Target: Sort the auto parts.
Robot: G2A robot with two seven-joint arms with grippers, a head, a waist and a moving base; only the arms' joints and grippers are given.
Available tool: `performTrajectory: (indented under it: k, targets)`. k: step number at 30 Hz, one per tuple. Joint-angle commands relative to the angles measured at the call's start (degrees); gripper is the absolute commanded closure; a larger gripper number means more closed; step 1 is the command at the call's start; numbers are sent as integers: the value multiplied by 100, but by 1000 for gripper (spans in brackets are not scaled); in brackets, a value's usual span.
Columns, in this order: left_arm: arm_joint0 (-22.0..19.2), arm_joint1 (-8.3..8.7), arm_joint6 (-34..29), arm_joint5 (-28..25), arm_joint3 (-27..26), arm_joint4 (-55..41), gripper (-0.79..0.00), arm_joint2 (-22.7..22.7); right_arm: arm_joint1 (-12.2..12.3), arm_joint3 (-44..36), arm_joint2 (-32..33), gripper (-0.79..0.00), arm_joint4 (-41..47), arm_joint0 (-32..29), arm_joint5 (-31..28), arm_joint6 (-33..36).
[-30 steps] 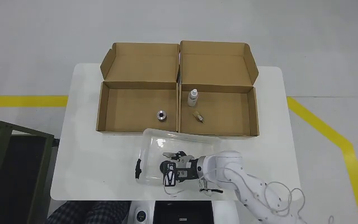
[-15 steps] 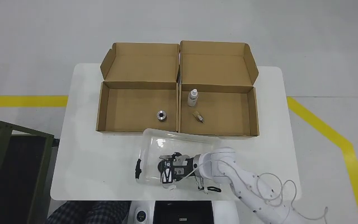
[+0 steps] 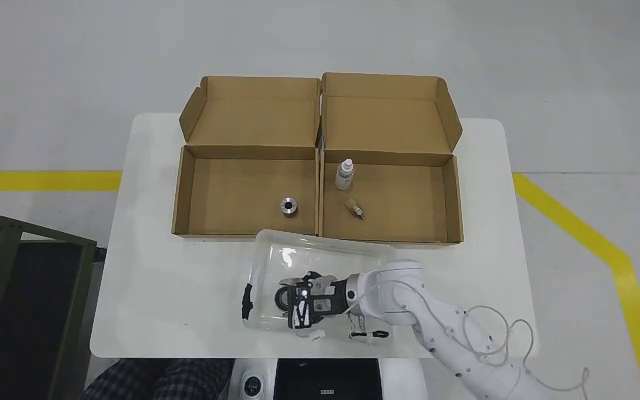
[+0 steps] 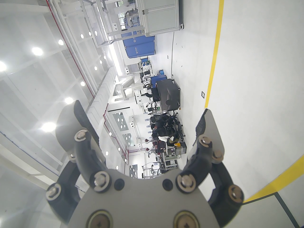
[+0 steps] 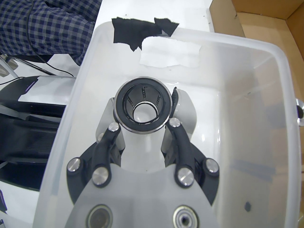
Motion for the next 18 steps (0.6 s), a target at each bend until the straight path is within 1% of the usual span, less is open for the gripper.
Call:
performTrajectory:
  k: [1, 18]
  targets:
    - [0, 0, 0, 0, 0, 0, -785, 0, 19, -68, 61, 0, 4, -26, 3, -64]
    - [0, 0, 0, 0, 0, 0, -785, 0, 252, -934, 953, 0, 137, -494, 53, -786]
